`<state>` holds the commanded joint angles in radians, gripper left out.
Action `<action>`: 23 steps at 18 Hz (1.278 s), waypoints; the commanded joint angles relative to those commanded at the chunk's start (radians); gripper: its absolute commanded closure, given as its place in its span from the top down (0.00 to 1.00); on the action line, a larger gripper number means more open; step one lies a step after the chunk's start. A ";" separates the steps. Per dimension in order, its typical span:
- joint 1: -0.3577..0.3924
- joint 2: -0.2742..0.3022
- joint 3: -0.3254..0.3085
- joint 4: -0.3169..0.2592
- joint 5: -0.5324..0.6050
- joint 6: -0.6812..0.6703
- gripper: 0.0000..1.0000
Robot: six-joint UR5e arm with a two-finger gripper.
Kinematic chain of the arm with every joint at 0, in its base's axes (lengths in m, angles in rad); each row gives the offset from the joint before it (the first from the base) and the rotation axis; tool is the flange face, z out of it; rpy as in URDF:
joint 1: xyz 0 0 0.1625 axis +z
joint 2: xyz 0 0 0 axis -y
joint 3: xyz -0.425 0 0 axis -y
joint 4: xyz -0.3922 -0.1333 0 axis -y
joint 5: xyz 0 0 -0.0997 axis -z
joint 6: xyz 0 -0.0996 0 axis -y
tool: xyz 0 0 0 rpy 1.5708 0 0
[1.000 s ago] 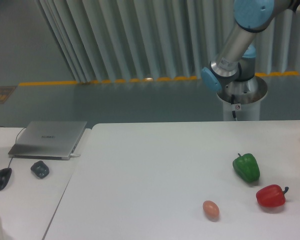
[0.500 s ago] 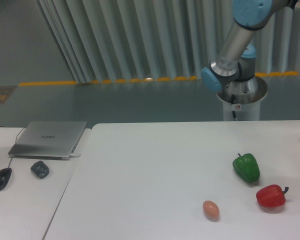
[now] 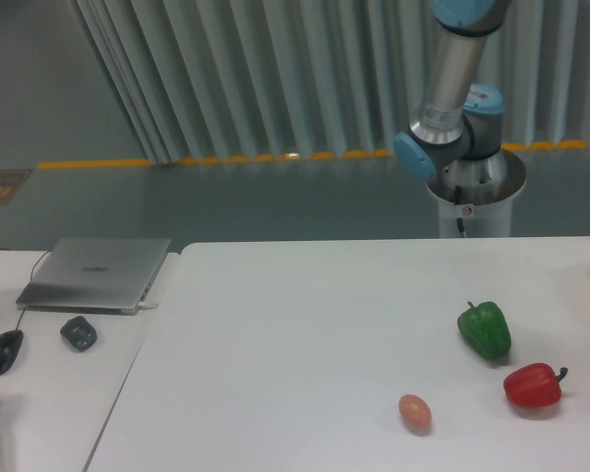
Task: Place the triangular bread on the table
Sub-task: 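Carry the triangular bread in the gripper down toward the red pepper, then lower the bread onto the table beside the red pepper and open the gripper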
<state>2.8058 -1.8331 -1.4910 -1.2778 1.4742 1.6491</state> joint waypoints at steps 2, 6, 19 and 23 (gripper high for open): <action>-0.061 0.002 0.000 0.002 0.000 -0.069 0.21; -0.199 0.000 -0.002 0.011 0.003 -0.247 0.21; -0.399 -0.083 0.006 0.011 0.179 -0.342 0.23; -0.402 -0.083 0.008 0.011 0.173 -0.341 0.37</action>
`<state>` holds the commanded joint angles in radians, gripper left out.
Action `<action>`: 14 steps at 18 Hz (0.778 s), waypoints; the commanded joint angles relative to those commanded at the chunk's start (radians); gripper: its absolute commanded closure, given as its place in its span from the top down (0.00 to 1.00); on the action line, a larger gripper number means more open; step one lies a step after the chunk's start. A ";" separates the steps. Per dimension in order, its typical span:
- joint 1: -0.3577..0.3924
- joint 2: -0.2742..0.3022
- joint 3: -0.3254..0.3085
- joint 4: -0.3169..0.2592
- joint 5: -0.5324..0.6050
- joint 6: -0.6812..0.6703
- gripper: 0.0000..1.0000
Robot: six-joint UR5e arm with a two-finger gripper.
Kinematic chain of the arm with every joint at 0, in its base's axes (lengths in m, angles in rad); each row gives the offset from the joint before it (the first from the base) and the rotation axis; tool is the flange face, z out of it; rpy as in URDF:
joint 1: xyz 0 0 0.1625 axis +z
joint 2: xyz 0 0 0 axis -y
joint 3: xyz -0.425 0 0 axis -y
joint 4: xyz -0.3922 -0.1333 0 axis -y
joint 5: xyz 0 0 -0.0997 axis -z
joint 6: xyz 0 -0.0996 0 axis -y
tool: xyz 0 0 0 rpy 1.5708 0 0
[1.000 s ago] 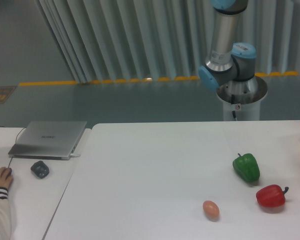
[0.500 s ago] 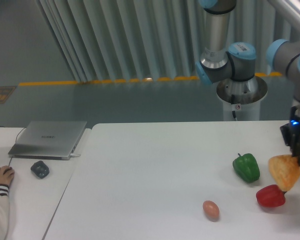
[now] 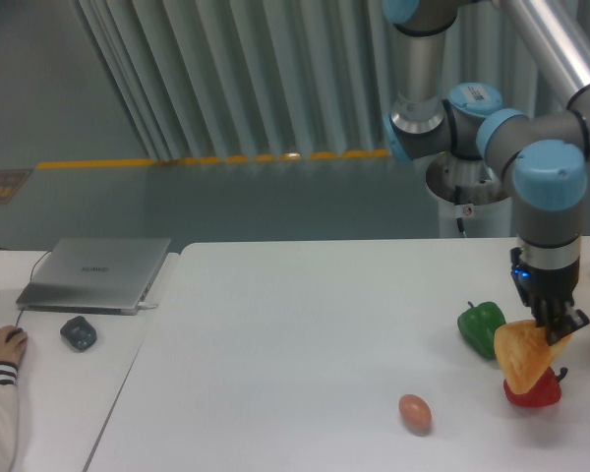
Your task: Place the triangular bread on the table
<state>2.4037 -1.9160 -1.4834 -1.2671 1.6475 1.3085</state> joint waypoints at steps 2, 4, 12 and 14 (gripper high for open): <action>-0.002 0.002 0.002 0.000 -0.003 0.000 0.53; -0.008 0.006 0.002 0.002 -0.003 0.002 0.94; 0.003 0.055 -0.017 0.067 -0.003 -0.041 1.00; 0.008 0.073 -0.009 0.072 -0.024 -0.028 1.00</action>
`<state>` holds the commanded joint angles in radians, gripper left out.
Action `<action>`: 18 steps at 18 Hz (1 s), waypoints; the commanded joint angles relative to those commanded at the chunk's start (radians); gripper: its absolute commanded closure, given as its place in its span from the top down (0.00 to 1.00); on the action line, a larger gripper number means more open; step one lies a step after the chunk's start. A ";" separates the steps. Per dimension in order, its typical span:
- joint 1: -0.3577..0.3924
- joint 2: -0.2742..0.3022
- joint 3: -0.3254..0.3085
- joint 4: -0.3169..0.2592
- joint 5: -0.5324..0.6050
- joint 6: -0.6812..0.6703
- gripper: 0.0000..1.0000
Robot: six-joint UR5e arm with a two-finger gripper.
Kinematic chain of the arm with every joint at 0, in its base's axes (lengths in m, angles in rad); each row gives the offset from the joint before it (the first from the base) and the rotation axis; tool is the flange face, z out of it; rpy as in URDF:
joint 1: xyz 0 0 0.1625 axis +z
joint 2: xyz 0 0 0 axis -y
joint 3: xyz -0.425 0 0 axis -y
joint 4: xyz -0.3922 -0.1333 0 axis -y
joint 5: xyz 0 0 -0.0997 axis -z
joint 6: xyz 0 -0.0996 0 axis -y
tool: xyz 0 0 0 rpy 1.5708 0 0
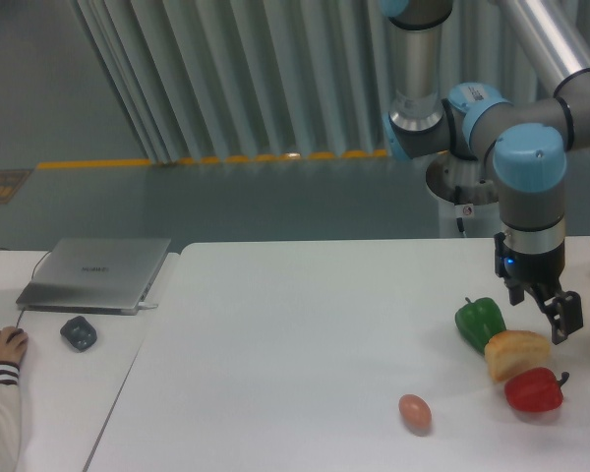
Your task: Place the triangular bread on the table
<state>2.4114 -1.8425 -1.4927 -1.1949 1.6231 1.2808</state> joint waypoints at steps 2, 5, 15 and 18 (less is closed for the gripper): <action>0.012 0.011 0.003 -0.002 -0.017 0.047 1.00; 0.044 0.023 0.021 -0.055 -0.028 0.147 1.00; 0.195 0.011 0.048 -0.206 -0.022 0.519 1.00; 0.207 0.002 0.031 -0.206 -0.029 0.520 1.00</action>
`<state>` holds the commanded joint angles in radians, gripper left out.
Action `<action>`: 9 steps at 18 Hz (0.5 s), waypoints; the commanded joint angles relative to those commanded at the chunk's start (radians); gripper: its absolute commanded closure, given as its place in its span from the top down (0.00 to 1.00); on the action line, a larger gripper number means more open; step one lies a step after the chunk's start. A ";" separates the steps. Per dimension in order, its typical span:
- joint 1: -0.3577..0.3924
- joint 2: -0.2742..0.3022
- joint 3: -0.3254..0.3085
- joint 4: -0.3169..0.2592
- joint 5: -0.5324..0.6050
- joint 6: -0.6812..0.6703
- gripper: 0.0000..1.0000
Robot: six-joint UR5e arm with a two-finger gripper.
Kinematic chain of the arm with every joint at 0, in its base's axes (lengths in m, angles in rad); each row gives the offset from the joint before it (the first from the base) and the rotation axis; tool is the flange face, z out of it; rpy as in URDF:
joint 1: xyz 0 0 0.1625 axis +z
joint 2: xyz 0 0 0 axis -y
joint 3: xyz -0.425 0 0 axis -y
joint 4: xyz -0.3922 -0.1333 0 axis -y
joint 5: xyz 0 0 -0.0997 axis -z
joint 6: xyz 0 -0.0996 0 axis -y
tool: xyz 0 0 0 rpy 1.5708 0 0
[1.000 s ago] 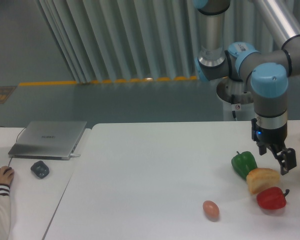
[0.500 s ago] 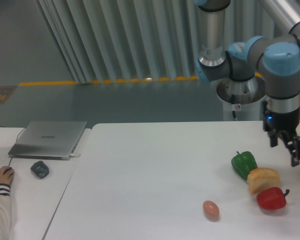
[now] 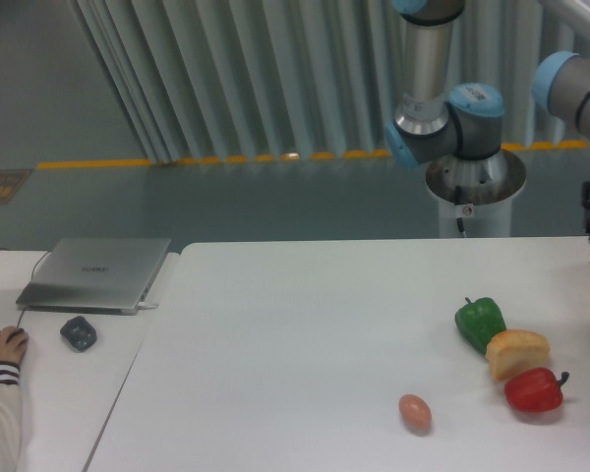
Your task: Place the triangular bread on the table
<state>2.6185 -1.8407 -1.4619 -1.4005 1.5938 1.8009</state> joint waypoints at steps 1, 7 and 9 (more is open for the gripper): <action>0.000 -0.008 -0.002 0.000 0.002 0.000 1.00; 0.000 -0.009 -0.008 0.003 -0.003 0.000 1.00; 0.000 -0.009 -0.008 0.005 -0.003 0.000 1.00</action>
<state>2.6185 -1.8500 -1.4696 -1.3959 1.5907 1.8009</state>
